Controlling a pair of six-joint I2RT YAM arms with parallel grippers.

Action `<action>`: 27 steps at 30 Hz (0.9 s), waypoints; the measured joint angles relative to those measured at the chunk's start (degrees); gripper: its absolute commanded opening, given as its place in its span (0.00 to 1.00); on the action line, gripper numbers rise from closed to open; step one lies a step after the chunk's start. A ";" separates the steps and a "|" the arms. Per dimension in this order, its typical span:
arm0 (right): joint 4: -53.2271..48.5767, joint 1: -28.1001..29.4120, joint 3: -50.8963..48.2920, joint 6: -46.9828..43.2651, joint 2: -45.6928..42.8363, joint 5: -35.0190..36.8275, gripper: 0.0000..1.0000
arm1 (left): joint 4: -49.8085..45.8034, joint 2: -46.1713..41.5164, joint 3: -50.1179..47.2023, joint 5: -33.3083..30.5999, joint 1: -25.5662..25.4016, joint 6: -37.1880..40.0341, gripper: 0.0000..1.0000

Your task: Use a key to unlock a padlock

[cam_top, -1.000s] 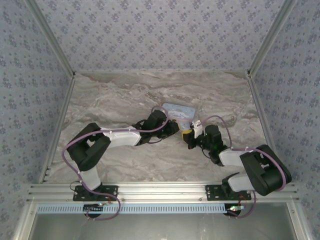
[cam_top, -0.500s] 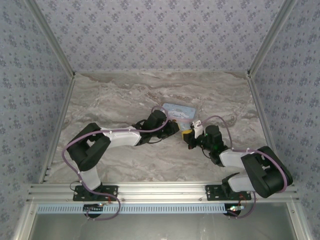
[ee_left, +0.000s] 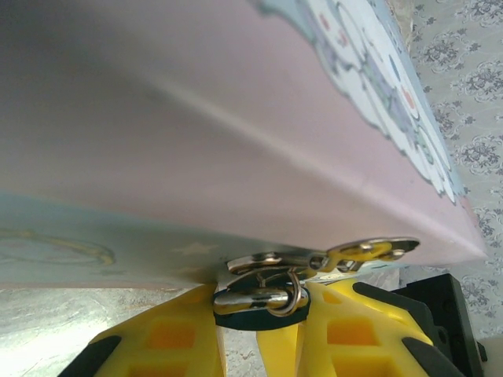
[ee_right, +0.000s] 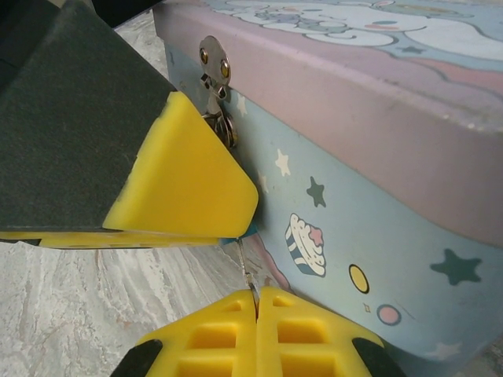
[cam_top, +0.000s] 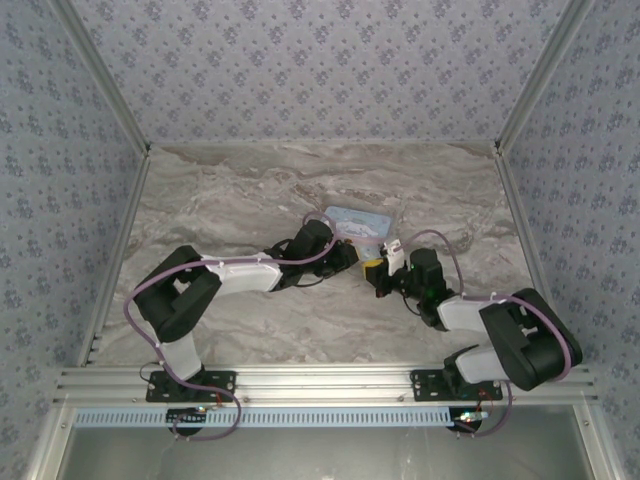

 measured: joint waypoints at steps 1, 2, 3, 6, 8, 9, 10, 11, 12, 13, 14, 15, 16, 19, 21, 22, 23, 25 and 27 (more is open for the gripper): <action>0.07 -0.07 0.22 0.07 0.33 -0.22 0.00 | -0.07 0.00 0.00 -0.20 0.02 0.00 0.20; 0.13 -0.09 0.48 0.22 0.72 -0.39 0.00 | -0.07 0.00 0.00 -0.31 0.07 0.00 0.20; 0.17 -0.09 0.68 0.28 0.98 -0.44 0.00 | -0.07 0.00 0.00 -0.44 0.11 0.02 0.20; 0.61 -0.55 1.29 0.87 1.90 -1.14 0.00 | -0.09 0.00 0.00 -0.55 0.37 0.09 0.20; 1.14 -1.18 1.55 1.46 2.45 -2.25 0.00 | -0.07 -0.09 0.00 -0.70 0.39 0.15 0.20; 1.36 -1.42 1.64 1.66 2.62 -2.64 0.00 | -0.07 -0.13 0.00 -0.74 0.39 0.15 0.19; 1.44 -1.68 1.79 1.90 2.73 -3.30 0.00 | -0.07 -0.22 0.00 -0.85 0.39 0.15 0.19; 1.44 -1.90 1.99 2.14 2.80 -3.74 0.00 | -0.07 -0.28 0.00 -0.92 0.39 0.15 0.20; 1.42 -2.14 2.19 2.43 2.89 -4.26 0.00 | -0.02 -0.33 0.00 -0.94 0.42 0.15 0.20; 1.42 -2.36 2.36 2.69 3.02 -4.74 0.00 | 0.02 -0.33 0.00 -0.98 0.44 0.15 0.19; 1.38 -2.56 2.54 2.84 3.13 -5.20 0.00 | 0.11 -0.33 0.00 -0.96 0.50 0.15 0.19; 1.36 -2.73 2.69 2.91 3.23 -5.57 0.00 | 0.15 -0.33 0.00 -0.96 0.55 0.13 0.19; 1.29 -2.84 2.91 3.06 3.37 -5.99 0.00 | 0.22 -0.33 0.00 -0.98 0.61 0.15 0.19; 0.85 -3.10 3.91 3.32 3.98 -6.73 0.00 | 0.35 -0.37 0.00 -1.16 0.79 0.13 0.19; 0.74 -3.17 4.57 3.52 4.63 -7.02 0.00 | 0.33 -0.44 0.00 -1.57 0.94 0.13 0.19; 0.74 -3.17 4.98 3.78 5.05 -7.23 0.00 | 0.33 -0.44 0.02 -1.77 1.03 0.13 0.19; 0.76 -3.15 5.33 4.02 5.49 -7.28 0.00 | 0.33 -0.44 0.02 -1.97 1.09 0.11 0.19; 0.83 -3.13 6.01 4.44 6.32 -7.56 0.00 | 0.28 -0.44 0.04 -2.40 1.18 0.11 0.19; 0.85 -2.95 6.58 4.66 6.95 -7.63 0.00 | 0.26 -0.44 0.04 -2.71 1.33 0.11 0.19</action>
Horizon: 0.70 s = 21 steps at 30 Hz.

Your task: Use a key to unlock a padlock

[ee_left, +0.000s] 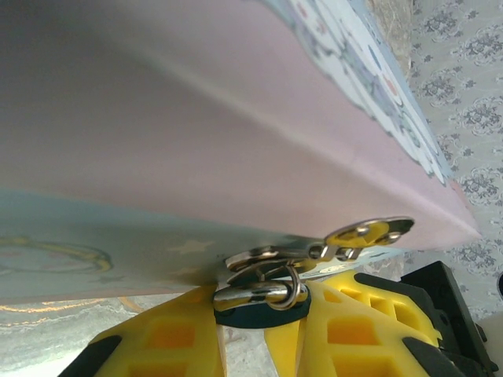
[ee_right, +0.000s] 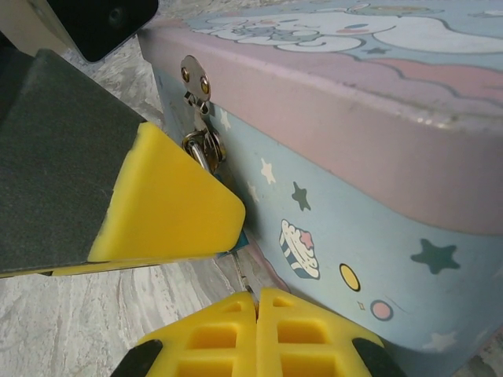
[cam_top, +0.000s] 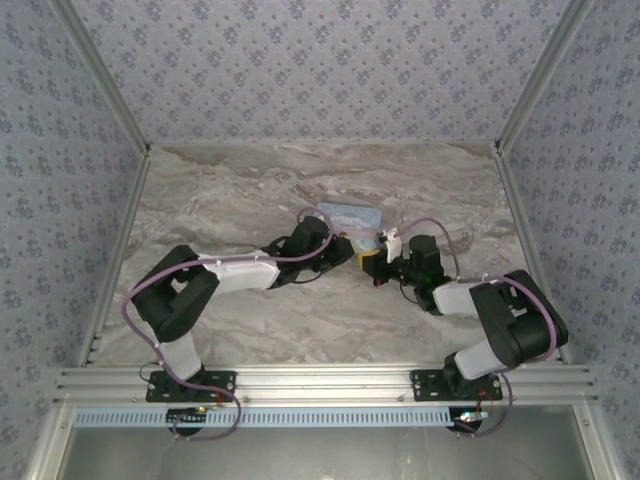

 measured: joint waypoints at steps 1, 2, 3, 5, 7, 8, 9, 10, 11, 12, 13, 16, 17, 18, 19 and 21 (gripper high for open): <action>-0.02 0.13 0.26 0.13 0.26 0.02 0.00 | 0.00 0.00 0.00 -0.11 0.09 -0.02 0.19; 0.04 0.20 0.42 0.15 0.52 0.07 0.00 | 0.00 0.00 0.00 -0.15 0.17 -0.09 0.19; 0.22 0.26 0.46 0.15 0.76 0.07 0.00 | -0.02 0.00 0.00 -0.17 0.20 -0.13 0.19; 1.03 0.24 0.46 0.57 1.44 -0.07 0.00 | -0.13 0.00 0.00 -0.37 0.20 -0.15 0.19; 2.45 0.24 0.46 1.33 2.51 -0.44 0.00 | -0.17 0.00 0.00 -0.59 0.20 -0.15 0.19; 3.17 0.24 0.48 1.73 3.04 -0.76 0.00 | -0.24 0.00 0.00 -0.68 0.22 -0.15 0.19; 3.65 0.24 0.52 2.03 3.48 -0.98 0.00 | -0.33 0.00 0.00 -0.79 0.22 -0.15 0.19; 4.04 0.22 0.61 2.34 3.78 -1.22 0.00 | -0.35 0.00 0.00 -0.87 0.26 -0.15 0.19; 4.09 0.20 0.74 2.58 3.93 -1.33 0.00 | -0.37 0.00 0.00 -0.94 0.31 -0.15 0.19; 4.11 0.15 0.85 2.71 4.00 -1.46 0.00 | -0.35 0.00 0.00 -0.96 0.31 -0.15 0.18; 4.09 0.04 0.92 2.75 4.00 -1.66 0.00 | -0.35 -0.07 0.02 -0.98 0.31 -0.15 0.19; 4.07 -0.04 1.20 2.95 4.00 -1.95 0.00 | -0.33 -0.22 0.02 -0.96 0.44 -0.15 0.19; 4.00 -0.04 1.33 2.99 4.00 -1.99 0.00 | -0.31 -0.26 0.02 -0.96 0.48 -0.17 0.18; 3.98 -0.02 1.44 3.13 4.00 -2.03 0.00 | -0.31 -0.31 0.02 -0.96 0.52 -0.17 0.19; 3.96 -0.02 1.57 3.15 4.00 -2.05 0.00 | -0.28 -0.37 0.02 -0.98 0.57 -0.17 0.19; 3.80 0.02 1.90 3.15 4.00 -2.12 0.00 | -0.28 -0.55 0.02 -1.03 0.61 -0.20 0.19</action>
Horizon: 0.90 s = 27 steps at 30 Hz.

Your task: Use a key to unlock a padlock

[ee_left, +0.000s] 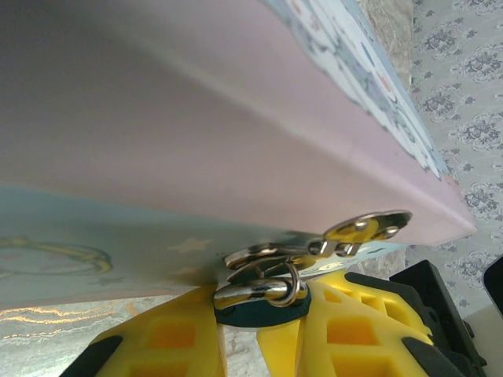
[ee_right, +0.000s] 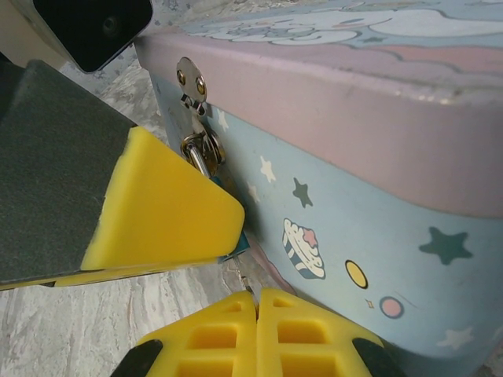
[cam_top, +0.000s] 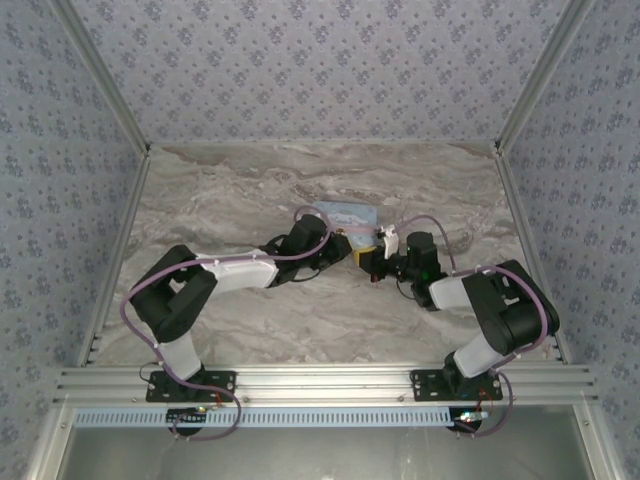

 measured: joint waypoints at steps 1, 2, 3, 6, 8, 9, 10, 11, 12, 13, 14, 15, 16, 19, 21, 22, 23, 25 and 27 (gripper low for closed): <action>-0.15 0.09 0.31 0.00 0.00 0.00 0.00 | 0.00 -0.13 0.00 -0.07 0.00 0.00 0.19; -0.20 0.20 0.63 0.02 0.00 0.00 0.00 | 0.15 -0.22 0.02 -0.02 0.00 0.00 0.19; -0.11 0.37 1.05 0.00 0.00 -0.02 0.00 | 0.26 -0.26 0.07 0.04 0.00 0.00 0.18; -0.44 0.44 1.79 0.02 -0.02 0.02 0.00 | 0.42 -0.50 0.13 -0.20 0.13 -0.15 0.19; -0.87 0.44 2.21 0.02 -0.02 0.04 0.00 | 0.42 -0.50 0.22 -0.48 0.15 -0.20 0.19; -0.94 0.44 2.25 0.02 -0.02 0.04 0.00 | 0.42 -0.50 0.22 -0.50 0.17 -0.20 0.19; -1.11 0.44 2.29 0.02 -0.04 0.07 0.00 | 0.42 -0.50 0.22 -0.50 0.20 -0.20 0.19; -1.16 0.44 2.34 0.04 -0.09 0.09 0.00 | 0.46 -0.50 0.22 -0.48 0.22 -0.22 0.19; -1.27 0.44 2.36 0.02 -0.17 0.17 0.00 | 0.52 -0.50 0.22 -0.50 0.22 -0.28 0.19; -1.53 0.44 2.40 0.02 -0.42 0.39 0.00 | 0.76 -0.50 0.22 -0.50 0.22 -0.37 0.19; -1.79 0.46 2.40 0.00 -0.72 0.61 0.00 | 0.92 -0.50 0.22 -0.50 0.22 -0.39 0.19; -2.10 0.48 2.40 0.00 -1.03 0.90 0.00 | 1.09 -0.50 0.22 -0.50 0.22 -0.39 0.19; -2.49 0.59 2.40 0.00 -1.31 1.40 0.00 | 1.31 -0.50 0.22 -0.52 0.22 -0.37 0.19; -2.73 1.03 2.08 0.00 -1.70 2.73 0.00 | 1.42 -0.50 0.22 -0.59 0.22 -0.37 0.19; -2.03 1.36 1.18 0.07 -1.79 3.50 0.00 | 1.11 -0.48 0.17 -0.31 0.22 -0.37 0.19; -1.46 1.60 0.55 0.24 -1.84 3.91 0.00 | 0.83 -0.37 0.13 0.13 0.22 -0.37 0.18; -1.01 1.84 -0.09 0.52 -1.86 4.39 0.00 | 0.59 -0.22 0.13 0.52 0.20 -0.39 0.18; -0.39 2.49 -1.25 1.16 -1.86 5.81 0.00 | 0.35 0.42 0.13 1.36 0.09 -0.37 0.18; -0.15 3.10 -2.25 1.77 -1.86 7.43 0.00 | 0.37 1.22 0.13 1.75 -0.15 -0.24 0.18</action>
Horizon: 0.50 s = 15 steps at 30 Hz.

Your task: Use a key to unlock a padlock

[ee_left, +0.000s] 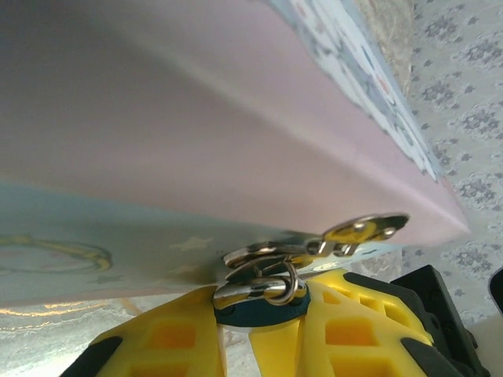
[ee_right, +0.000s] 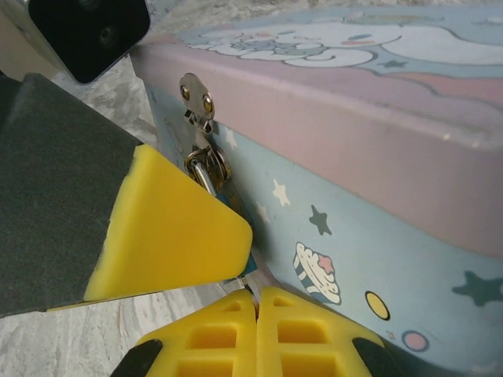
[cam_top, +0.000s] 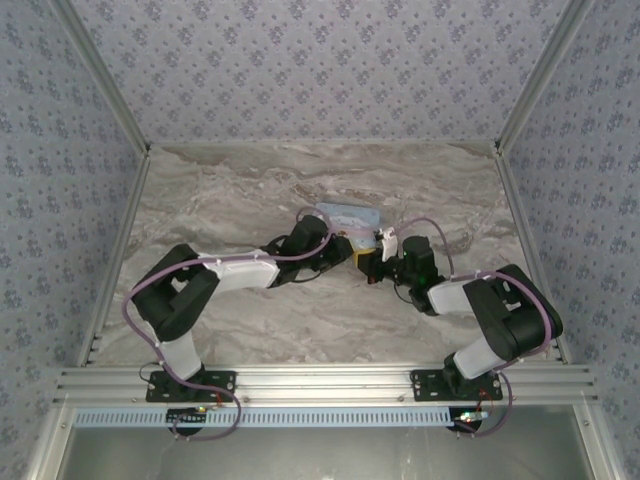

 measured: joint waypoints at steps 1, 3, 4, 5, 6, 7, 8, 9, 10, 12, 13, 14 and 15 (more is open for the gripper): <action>0.24 0.46 -0.61 0.44 0.00 1.07 0.00 | 0.00 0.37 0.00 0.26 -0.09 0.00 0.19; 0.42 1.20 -1.49 1.29 0.00 2.78 0.00 | 0.07 1.11 0.00 0.63 -0.31 0.09 0.24; 0.39 1.53 -1.86 1.73 0.00 3.54 0.00 | 0.15 1.55 0.00 0.79 -0.42 0.13 0.28; 0.37 1.86 -2.16 2.25 0.00 4.31 0.00 | 0.42 1.90 0.00 0.94 -0.48 0.22 0.31; 0.35 2.10 -2.36 2.73 0.00 4.68 0.00 | 0.52 2.25 0.00 0.98 -0.52 0.20 0.33; 0.37 2.40 -2.47 3.32 0.00 5.22 0.00 | 0.76 2.60 0.00 1.20 -0.57 0.35 0.35; 0.35 2.62 -2.49 3.98 0.00 5.73 0.00 | 0.96 2.91 0.00 1.20 -0.68 0.39 0.38; 0.37 2.78 -2.56 4.39 0.00 6.19 0.00 | 1.18 3.19 0.00 1.40 -0.72 0.37 0.39; 0.37 2.95 -2.62 4.92 0.00 6.64 0.00 | 1.42 3.41 0.00 1.60 -0.79 0.39 0.41; 0.35 3.10 -2.93 5.92 0.02 7.34 0.00 | 1.90 3.54 -0.04 1.88 -0.83 0.44 0.46; 0.37 3.23 -3.08 6.38 0.02 7.65 0.00 | 2.19 3.54 -0.17 2.03 -0.83 0.50 0.48; 0.37 3.32 -3.23 6.84 0.02 7.91 0.00 | 2.47 3.54 -0.35 2.25 -0.83 0.76 0.51; 0.31 3.41 -3.41 7.32 0.02 8.09 0.00 | 2.64 3.50 -0.48 2.27 -0.83 1.01 0.54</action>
